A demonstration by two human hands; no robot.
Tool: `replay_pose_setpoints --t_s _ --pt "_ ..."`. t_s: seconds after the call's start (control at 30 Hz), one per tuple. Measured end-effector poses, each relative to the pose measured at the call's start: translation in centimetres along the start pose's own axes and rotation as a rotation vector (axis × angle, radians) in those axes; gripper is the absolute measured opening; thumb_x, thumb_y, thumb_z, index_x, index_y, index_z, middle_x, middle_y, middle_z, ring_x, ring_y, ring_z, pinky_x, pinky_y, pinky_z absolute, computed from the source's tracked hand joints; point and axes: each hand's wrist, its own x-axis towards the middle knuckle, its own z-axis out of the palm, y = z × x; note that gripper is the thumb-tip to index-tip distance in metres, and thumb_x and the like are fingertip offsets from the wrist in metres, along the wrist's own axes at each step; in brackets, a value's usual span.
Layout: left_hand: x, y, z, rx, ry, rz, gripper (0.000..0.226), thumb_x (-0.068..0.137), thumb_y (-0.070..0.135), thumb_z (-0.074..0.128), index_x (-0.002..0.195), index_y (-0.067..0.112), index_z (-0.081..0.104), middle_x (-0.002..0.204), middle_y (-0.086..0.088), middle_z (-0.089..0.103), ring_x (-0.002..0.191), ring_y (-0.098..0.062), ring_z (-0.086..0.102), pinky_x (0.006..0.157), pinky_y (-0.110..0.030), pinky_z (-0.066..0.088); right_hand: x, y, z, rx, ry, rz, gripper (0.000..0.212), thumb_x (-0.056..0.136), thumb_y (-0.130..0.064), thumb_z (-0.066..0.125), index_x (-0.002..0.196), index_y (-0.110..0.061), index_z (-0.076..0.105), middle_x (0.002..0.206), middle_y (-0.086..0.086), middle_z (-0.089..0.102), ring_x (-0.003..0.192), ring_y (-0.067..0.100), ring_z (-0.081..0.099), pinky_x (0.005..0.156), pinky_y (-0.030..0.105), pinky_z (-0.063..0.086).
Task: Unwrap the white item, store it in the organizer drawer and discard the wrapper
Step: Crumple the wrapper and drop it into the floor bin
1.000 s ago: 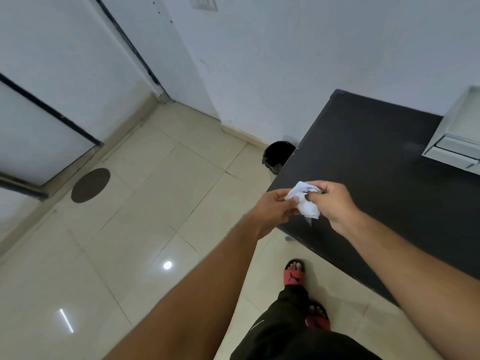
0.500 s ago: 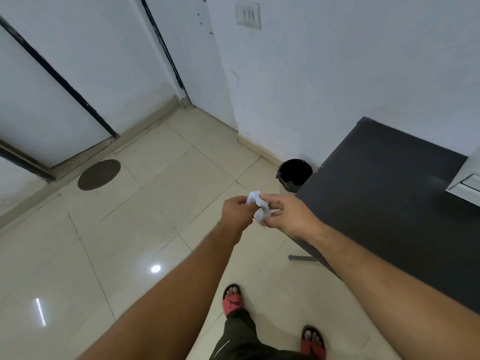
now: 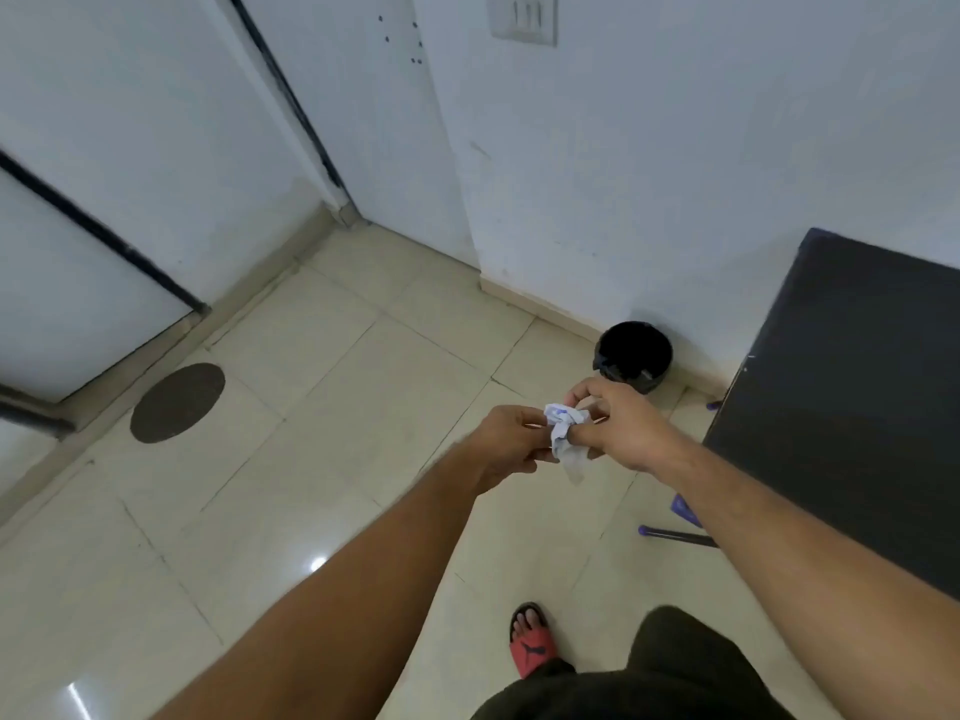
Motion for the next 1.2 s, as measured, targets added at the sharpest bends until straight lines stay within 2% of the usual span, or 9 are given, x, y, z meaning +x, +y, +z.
replay_pose_setpoints --t_s 0.1,0.2,0.37,0.5,0.6,0.73,0.9,1.1,1.2 --pt "3.0 1.9 -0.7 0.084 0.071 -0.015 0.019 0.089 0.02 0.075 0.103 0.007 0.077 0.083 -0.005 0.079 0.07 -0.01 0.074 0.058 -0.026 0.04 1.7 -0.1 0.3 0.157 0.131 0.035 0.021 0.083 -0.011 0.077 0.097 -0.021 0.065 0.092 0.018 0.071 0.071 0.027 0.071 0.065 0.039 0.064" --pt "6.9 4.3 -0.7 0.091 0.119 -0.039 0.023 0.087 0.024 0.077 0.102 0.008 0.075 0.093 -0.007 0.08 0.083 -0.014 0.078 0.056 -0.026 0.04 5.3 0.2 -0.5 0.247 0.286 0.078 0.023 0.085 -0.005 0.072 0.1 -0.023 0.069 0.1 0.016 0.069 0.082 0.028 0.073 0.066 0.038 0.064" --pt "13.7 9.5 -1.3 0.058 -0.128 -0.173 0.021 0.097 0.022 0.059 0.11 0.017 0.075 0.109 0.0 0.077 0.095 -0.017 0.071 0.073 -0.034 0.046 13.2 1.8 -2.7 0.298 0.503 0.135 0.025 0.088 -0.001 0.066 0.097 -0.02 0.08 0.1 0.0 0.076 0.095 0.021 0.071 0.082 0.046 0.062" --pt "18.6 12.3 -2.0 0.011 -0.098 -0.192 0.019 0.1 0.01 0.061 0.114 0.005 0.073 0.102 -0.006 0.076 0.085 -0.016 0.07 0.063 -0.025 0.042 18.2 1.7 -4.8 0.314 0.423 0.187 0.028 0.085 -0.003 0.072 0.106 -0.019 0.08 0.12 -0.001 0.073 0.114 0.017 0.066 0.099 0.037 0.054" --pt "22.3 14.0 -2.4 0.129 -0.008 -0.209 0.016 0.092 0.011 0.07 0.106 0.005 0.076 0.098 -0.006 0.078 0.076 -0.011 0.07 0.058 -0.025 0.037 20.7 0.6 -6.8 0.355 0.233 0.211 0.036 0.088 -0.006 0.07 0.121 -0.021 0.074 0.126 -0.009 0.062 0.115 0.012 0.061 0.093 0.023 0.049" --pt "26.7 16.7 -3.3 0.238 -0.045 -0.278 0.015 0.085 0.013 0.075 0.1 0.01 0.077 0.09 -0.002 0.077 0.077 -0.01 0.069 0.059 -0.029 0.033 23.4 1.4 -8.8 0.31 0.097 0.193 0.051 0.088 -0.003 0.068 0.136 -0.02 0.063 0.127 -0.004 0.065 0.109 0.011 0.066 0.092 0.022 0.055" --pt "32.9 17.9 -2.4 0.355 -0.209 -0.392 0.018 0.092 0.016 0.058 0.102 0.012 0.073 0.094 0.002 0.076 0.092 -0.016 0.071 0.08 -0.037 0.038 27.1 3.8 -9.7 0.043 0.29 0.189 0.037 0.09 -0.007 0.071 0.125 -0.019 0.072 0.108 -0.01 0.068 0.1 0.007 0.064 0.076 0.001 0.039" --pt "41.0 15.8 -1.2 0.547 -0.202 -0.252 0.03 0.096 0.016 0.059 0.124 0.014 0.068 0.106 -0.003 0.07 0.075 -0.012 0.063 0.055 -0.019 0.044 33.0 11.1 -9.1 0.081 0.516 0.493 0.034 0.093 -0.025 0.067 0.126 -0.023 0.065 0.121 0.002 0.07 0.11 0.024 0.065 0.084 0.025 0.043" --pt "45.0 12.7 -0.7 0.87 -0.24 -0.08 0.045 0.095 0.027 0.059 0.139 0.021 0.056 0.131 -0.006 0.062 0.099 -0.016 0.063 0.078 -0.025 0.051 36.3 15.3 -8.8 0.087 0.561 0.647 0.037 0.093 -0.03 0.065 0.123 -0.013 0.051 0.108 0.011 0.065 0.098 0.034 0.064 0.077 0.034 0.048"
